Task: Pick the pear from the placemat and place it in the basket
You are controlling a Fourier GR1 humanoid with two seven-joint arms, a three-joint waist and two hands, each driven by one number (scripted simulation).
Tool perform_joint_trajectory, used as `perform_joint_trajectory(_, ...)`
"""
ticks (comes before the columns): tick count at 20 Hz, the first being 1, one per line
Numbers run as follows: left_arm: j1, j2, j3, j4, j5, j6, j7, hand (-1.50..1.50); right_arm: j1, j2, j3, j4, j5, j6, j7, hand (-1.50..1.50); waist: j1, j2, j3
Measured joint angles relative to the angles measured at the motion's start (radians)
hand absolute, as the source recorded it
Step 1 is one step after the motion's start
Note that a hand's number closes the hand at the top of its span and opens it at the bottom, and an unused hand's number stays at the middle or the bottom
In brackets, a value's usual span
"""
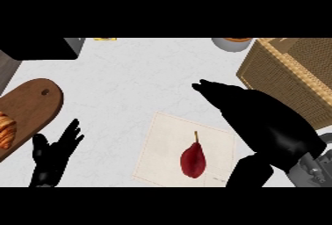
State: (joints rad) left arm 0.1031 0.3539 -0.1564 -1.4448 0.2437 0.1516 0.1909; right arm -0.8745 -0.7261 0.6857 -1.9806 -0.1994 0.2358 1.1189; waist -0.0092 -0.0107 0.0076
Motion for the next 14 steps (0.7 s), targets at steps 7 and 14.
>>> perform_joint_trajectory(7,-0.001,-0.003,0.006,-0.002,-0.006,-0.015,0.001,0.00,0.080,0.071,0.095,0.051,0.149,-0.047,-0.021,-1.50,0.007,0.002,0.000)
perform_joint_trajectory(14,0.005,-0.006,0.019,-0.014,-0.007,-0.023,0.017,0.00,0.188,0.120,0.158,0.081,0.280,-0.070,-0.042,-1.50,0.008,0.003,0.000)
